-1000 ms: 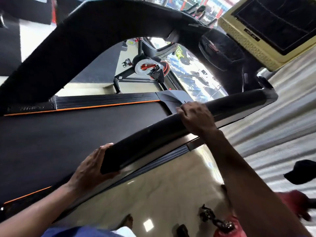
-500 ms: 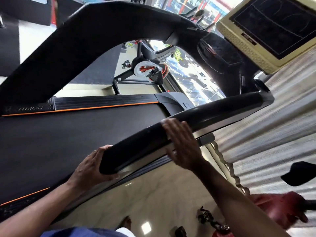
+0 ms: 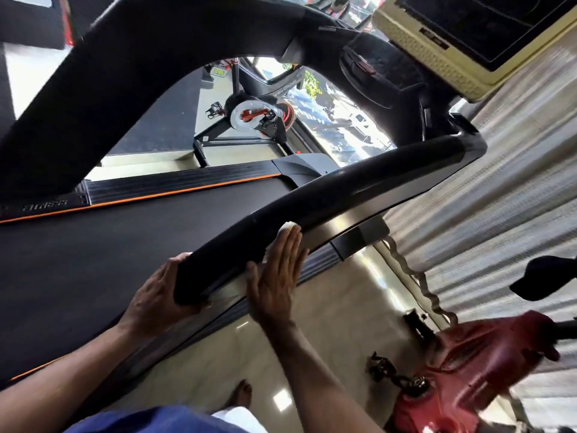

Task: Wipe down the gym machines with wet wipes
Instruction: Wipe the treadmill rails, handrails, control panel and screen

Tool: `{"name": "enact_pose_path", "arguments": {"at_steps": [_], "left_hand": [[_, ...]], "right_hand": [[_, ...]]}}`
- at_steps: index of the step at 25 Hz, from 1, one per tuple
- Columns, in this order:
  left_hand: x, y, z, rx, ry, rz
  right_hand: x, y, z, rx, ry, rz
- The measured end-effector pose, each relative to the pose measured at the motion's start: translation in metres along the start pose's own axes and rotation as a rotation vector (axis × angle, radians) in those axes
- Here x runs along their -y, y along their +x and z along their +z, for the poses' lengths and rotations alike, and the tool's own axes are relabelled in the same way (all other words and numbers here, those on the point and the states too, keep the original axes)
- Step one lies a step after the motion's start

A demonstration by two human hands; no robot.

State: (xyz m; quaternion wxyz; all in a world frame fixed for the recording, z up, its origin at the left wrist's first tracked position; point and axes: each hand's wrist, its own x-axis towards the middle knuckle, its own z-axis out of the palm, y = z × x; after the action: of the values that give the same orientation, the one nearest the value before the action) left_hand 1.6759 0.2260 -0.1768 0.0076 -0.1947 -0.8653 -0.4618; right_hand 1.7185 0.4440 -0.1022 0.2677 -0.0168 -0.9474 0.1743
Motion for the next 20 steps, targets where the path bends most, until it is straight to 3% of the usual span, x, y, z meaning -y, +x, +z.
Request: {"name": "enact_pose_path", "arguments": {"at_steps": [2, 5, 7, 10, 17, 20], "left_hand": [[0.001, -0.001, 0.000, -0.001, 0.000, 0.003], [0.009, -0.008, 0.005, -0.018, 0.052, 0.007], [0.020, -0.017, 0.008, -0.014, 0.102, -0.018], [0.032, -0.030, 0.008, -0.008, 0.145, -0.049], [0.058, -0.050, 0.010, 0.013, 0.167, -0.099], [0.063, -0.056, 0.008, 0.016, 0.153, -0.098]], "right_hand": [[-0.028, 0.019, -0.013, -0.035, -0.107, 0.003], [-0.055, 0.084, -0.050, -0.152, -0.108, 0.210], [-0.051, 0.106, -0.066, -0.103, -0.248, 0.017], [-0.019, 0.110, -0.066, 0.117, -0.374, -0.396], [0.098, 0.089, -0.017, 0.671, -0.615, -0.593], [0.113, 0.060, 0.018, 0.802, -0.691, -0.693]]}}
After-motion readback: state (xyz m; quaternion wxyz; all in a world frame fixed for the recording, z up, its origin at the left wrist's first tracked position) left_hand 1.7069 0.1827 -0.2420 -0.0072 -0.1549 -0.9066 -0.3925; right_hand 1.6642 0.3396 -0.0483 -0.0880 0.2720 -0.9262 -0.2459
